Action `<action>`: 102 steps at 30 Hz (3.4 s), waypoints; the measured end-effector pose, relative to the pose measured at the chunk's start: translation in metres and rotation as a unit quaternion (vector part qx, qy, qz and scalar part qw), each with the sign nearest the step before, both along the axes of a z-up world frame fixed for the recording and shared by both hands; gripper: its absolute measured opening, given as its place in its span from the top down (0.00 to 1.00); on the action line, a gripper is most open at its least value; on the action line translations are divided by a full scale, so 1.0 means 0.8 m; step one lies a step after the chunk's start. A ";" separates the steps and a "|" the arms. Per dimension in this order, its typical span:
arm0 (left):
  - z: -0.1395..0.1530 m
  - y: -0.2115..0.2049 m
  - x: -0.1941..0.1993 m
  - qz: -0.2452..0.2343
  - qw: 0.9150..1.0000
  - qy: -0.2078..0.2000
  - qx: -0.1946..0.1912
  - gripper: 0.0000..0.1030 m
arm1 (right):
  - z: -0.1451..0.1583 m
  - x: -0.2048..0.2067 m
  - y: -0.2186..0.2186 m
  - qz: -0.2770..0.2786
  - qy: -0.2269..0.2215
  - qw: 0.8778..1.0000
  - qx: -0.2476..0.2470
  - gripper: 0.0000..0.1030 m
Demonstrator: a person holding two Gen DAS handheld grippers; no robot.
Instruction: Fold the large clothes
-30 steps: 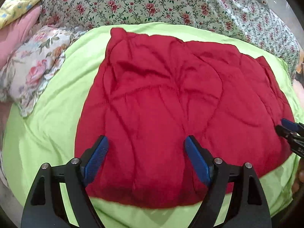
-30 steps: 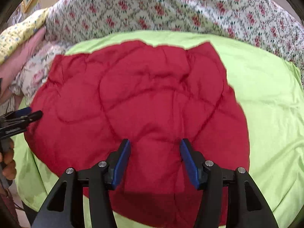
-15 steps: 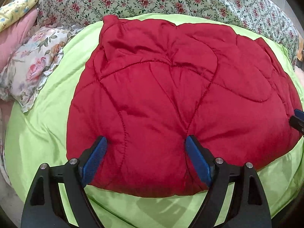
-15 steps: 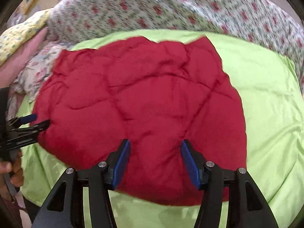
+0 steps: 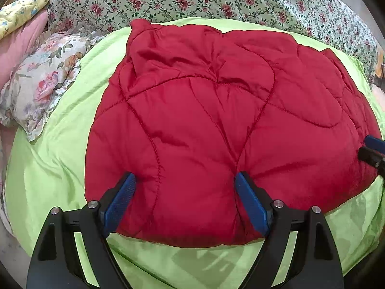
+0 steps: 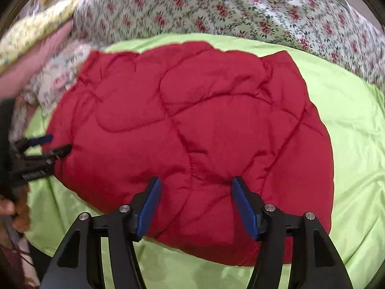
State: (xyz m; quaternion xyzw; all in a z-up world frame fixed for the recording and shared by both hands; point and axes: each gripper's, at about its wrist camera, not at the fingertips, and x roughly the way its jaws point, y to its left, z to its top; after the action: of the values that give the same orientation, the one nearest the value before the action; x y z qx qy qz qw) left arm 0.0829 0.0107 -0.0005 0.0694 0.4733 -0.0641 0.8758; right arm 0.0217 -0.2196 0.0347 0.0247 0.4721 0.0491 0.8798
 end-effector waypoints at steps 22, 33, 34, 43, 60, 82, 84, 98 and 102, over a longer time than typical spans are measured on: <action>0.004 0.058 0.081 0.046 0.997 0.017 -0.062 0.64 | -0.008 0.044 -0.110 -0.101 0.003 0.994 0.036 0.81; -0.001 0.055 0.092 0.016 0.998 0.013 -0.056 0.69 | -0.021 0.027 -0.126 -0.109 -0.004 0.993 0.039 0.83; -0.001 0.055 0.092 0.017 0.998 0.013 -0.054 0.69 | -0.019 0.030 -0.125 -0.111 -0.005 0.993 0.037 0.83; 0.022 0.088 0.119 0.069 0.993 0.008 -0.091 0.19 | 0.005 0.054 -0.131 -0.111 -0.002 0.994 0.018 0.26; -0.007 0.035 0.203 0.047 0.998 0.040 -0.026 0.73 | -0.016 0.164 -0.124 -0.128 0.007 0.990 -0.058 0.83; -0.006 0.025 0.196 0.054 0.998 0.027 0.005 0.69 | 0.049 0.090 -0.078 -0.127 -0.103 0.983 -0.082 0.47; -0.004 0.025 0.194 0.056 0.998 0.024 0.008 0.69 | 0.064 0.079 -0.085 -0.147 -0.129 0.977 -0.087 0.46; 0.047 0.071 0.110 0.094 0.994 -0.001 -0.047 0.39 | -0.017 0.087 0.001 0.002 -0.013 0.999 -0.030 0.46; 0.060 0.064 0.068 0.086 0.995 -0.012 -0.053 0.39 | -0.018 0.084 0.000 -0.006 -0.014 1.000 -0.022 0.46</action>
State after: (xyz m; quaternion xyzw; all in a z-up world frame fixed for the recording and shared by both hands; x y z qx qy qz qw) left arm 0.1371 0.0621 0.0473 -0.0172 0.4625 -0.0129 0.8864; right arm 0.0886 -0.2194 0.0201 0.0076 0.4602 0.0339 0.8871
